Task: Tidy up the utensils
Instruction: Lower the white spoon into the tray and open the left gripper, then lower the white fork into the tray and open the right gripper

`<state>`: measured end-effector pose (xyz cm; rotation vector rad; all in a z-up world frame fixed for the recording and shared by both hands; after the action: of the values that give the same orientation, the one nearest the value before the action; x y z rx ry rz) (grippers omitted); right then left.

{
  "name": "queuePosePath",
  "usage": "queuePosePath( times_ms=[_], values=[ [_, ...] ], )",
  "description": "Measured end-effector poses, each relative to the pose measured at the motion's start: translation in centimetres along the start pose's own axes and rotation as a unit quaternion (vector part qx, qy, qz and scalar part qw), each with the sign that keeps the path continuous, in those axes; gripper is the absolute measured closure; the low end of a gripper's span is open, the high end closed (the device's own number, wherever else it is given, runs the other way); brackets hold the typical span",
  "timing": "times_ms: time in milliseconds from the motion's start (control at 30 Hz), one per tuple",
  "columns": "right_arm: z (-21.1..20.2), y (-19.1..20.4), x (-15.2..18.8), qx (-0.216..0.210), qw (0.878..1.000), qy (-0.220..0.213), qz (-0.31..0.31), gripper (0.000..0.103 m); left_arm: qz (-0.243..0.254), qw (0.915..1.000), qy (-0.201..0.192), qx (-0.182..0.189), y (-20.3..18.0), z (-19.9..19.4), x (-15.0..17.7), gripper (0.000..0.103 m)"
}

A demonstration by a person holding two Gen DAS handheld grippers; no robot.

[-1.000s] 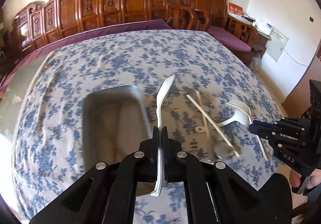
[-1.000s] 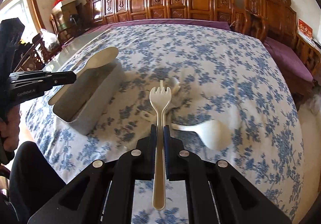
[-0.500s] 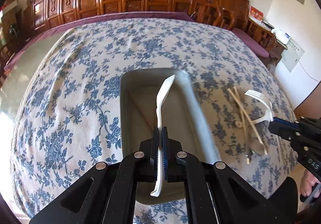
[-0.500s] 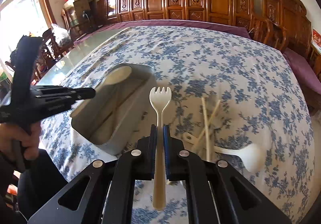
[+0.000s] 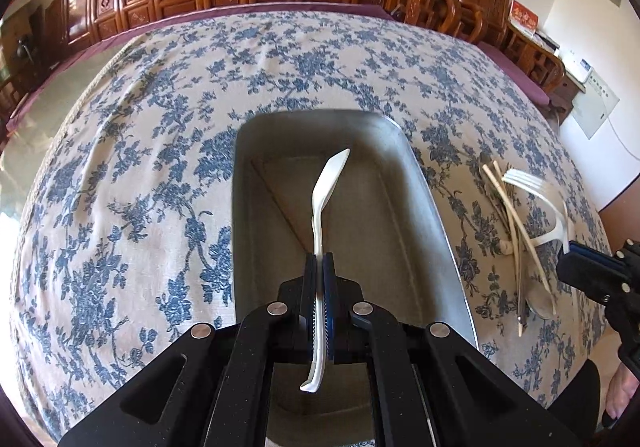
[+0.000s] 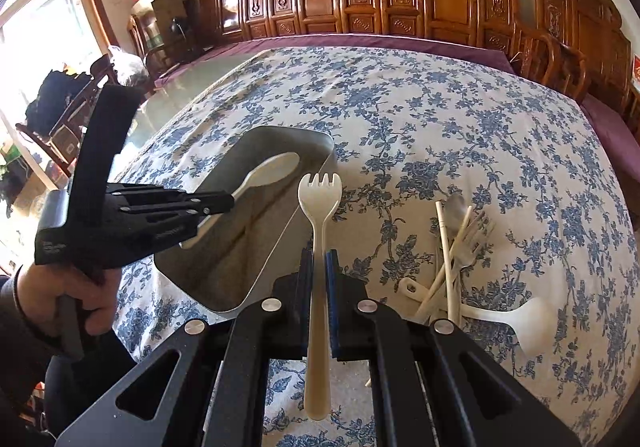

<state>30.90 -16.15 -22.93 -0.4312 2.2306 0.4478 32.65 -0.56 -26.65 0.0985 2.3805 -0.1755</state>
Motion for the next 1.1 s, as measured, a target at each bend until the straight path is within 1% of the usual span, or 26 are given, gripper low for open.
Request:
queuePosePath(
  times_ms=[67, 133, 233, 367, 600, 733, 867, 1100],
  values=[
    [0.2, 0.3, -0.1, -0.001, 1.0, 0.001, -0.001, 0.095, 0.004, 1.0, 0.006, -0.001, -0.1, 0.2, 0.2, 0.101],
    [0.4, 0.6, -0.2, -0.004, 1.0, 0.001, -0.001, 0.094, 0.005, 1.0, 0.006, 0.001, -0.1, 0.2, 0.2, 0.098],
    [0.8, 1.2, -0.4, -0.007, 1.0, 0.002, -0.003, 0.094, 0.002, 1.0, 0.001, 0.002, 0.3, -0.3, 0.1, 0.098],
    [1.8, 2.2, -1.2, -0.016, 1.0, 0.002, -0.002, 0.094, 0.001, 0.9999, -0.01, 0.003, 1.3, -1.8, -0.3, 0.097],
    [4.6, 5.0, -2.9, -0.038, 0.999, 0.007, 0.001, 0.095, -0.002, 0.9996, -0.026, -0.013, 4.3, -4.8, -1.0, 0.097],
    [6.9, 6.7, -3.2, -0.042, 0.999, 0.019, -0.004, 0.095, -0.002, 0.9991, -0.032, -0.026, 6.2, -6.1, -1.2, 0.097],
    [8.9, 7.4, -2.9, -0.037, 0.999, 0.034, -0.003, 0.095, -0.01, 0.9987, -0.034, -0.037, 8.1, -7.1, -1.1, 0.097],
    [11.9, 7.7, -1.7, -0.03, 0.997, 0.063, 0.027, 0.094, -0.014, 0.998, -0.035, -0.05, 9.8, -8.0, -0.8, 0.097]
  ],
)
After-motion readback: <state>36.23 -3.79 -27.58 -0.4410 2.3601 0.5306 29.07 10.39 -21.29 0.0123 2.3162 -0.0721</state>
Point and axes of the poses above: each gripper's, at about its wrist camera, not at the fingertips, and z roughly the way its jaws point, y to its left, x to its underside, the point moved 5 cm from there along z, roughly the way its jaws point, and after that the axes turned 13 degrees about -y, right-handed, at the moved point
